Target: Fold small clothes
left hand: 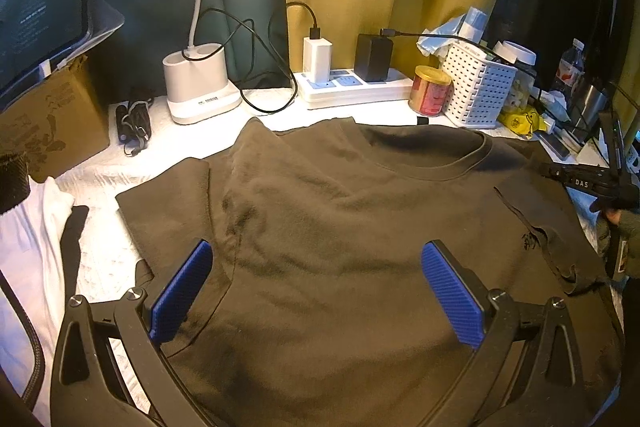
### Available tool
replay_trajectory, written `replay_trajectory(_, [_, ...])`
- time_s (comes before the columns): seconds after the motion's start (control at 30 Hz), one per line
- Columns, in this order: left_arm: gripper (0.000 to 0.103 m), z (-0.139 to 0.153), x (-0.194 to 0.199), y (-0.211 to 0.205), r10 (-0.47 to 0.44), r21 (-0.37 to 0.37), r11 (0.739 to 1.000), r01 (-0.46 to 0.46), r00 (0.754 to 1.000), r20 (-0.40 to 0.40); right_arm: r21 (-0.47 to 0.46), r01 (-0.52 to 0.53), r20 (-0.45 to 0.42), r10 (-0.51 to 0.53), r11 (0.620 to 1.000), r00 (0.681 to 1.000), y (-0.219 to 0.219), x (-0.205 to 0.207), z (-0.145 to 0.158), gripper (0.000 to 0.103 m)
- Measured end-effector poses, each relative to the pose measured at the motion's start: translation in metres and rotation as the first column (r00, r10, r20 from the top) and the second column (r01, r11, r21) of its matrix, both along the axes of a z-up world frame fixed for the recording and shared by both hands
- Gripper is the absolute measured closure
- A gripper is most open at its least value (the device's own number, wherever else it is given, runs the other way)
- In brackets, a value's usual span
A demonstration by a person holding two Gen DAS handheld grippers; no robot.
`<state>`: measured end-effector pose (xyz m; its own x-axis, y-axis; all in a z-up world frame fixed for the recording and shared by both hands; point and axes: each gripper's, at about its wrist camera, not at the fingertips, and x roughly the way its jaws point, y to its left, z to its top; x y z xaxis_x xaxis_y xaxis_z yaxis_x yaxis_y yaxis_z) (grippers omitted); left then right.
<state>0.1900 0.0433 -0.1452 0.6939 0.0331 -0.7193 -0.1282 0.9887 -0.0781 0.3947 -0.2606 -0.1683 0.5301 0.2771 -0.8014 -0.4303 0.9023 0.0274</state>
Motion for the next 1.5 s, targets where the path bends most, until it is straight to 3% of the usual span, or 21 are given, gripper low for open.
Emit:
replay_trajectory(0.03, [0.001,0.001,-0.002,0.000,0.000,0.000,1.000,0.000,1.000,0.003,0.000,-0.003,0.007,0.003,1.000,1.000,-0.001,-0.005,0.003,0.058])
replay_trajectory(0.07, [0.001,0.002,-0.003,0.000,0.000,0.000,1.000,0.000,1.000,0.005,-0.004,-0.010,0.015,0.010,1.000,1.000,-0.002,-0.012,0.006,0.046])
replay_trajectory(0.1, [0.001,0.003,-0.005,0.000,0.000,-0.001,1.000,0.000,1.000,0.009,-0.010,-0.016,0.020,0.017,1.000,1.000,-0.001,-0.018,0.008,0.045])
replay_trajectory(0.43, [0.001,0.011,-0.031,0.001,-0.006,-0.022,1.000,0.007,0.999,0.044,-0.123,-0.044,0.039,0.049,0.991,0.998,0.005,-0.094,0.012,0.044])
replay_trajectory(0.63, [0.001,0.010,-0.051,0.007,0.006,-0.035,0.999,-0.004,0.999,0.054,-0.082,-0.062,0.051,0.067,0.995,0.996,0.011,-0.131,0.022,0.044])
replay_trajectory(0.77, [0.001,0.007,-0.061,0.011,0.012,-0.036,0.999,-0.010,0.999,0.050,-0.082,-0.123,0.001,0.123,0.989,0.992,0.026,-0.149,0.011,0.044])
replay_trajectory(0.93, [0.001,0.004,-0.076,0.019,0.022,-0.037,0.999,-0.020,0.998,0.054,-0.019,-0.191,-0.089,0.189,0.981,0.978,0.040,-0.169,0.000,0.044])
replay_trajectory(1.07, [0.001,0.001,-0.084,0.029,0.033,-0.030,0.999,-0.032,0.998,0.052,-0.028,-0.210,-0.106,0.206,0.977,0.973,0.048,-0.188,-0.001,0.044])
replay_trajectory(1.27, [0.001,-0.002,-0.088,0.052,0.054,-0.007,0.999,-0.054,0.997,0.048,-0.015,-0.172,-0.078,0.171,0.985,0.982,0.049,-0.195,0.013,0.044])
replay_trajectory(1.5, [0.001,-0.008,-0.064,0.081,0.026,0.011,1.000,-0.026,0.999,0.036,0.026,-0.109,-0.019,0.110,0.994,0.994,0.053,-0.186,0.030,0.044])
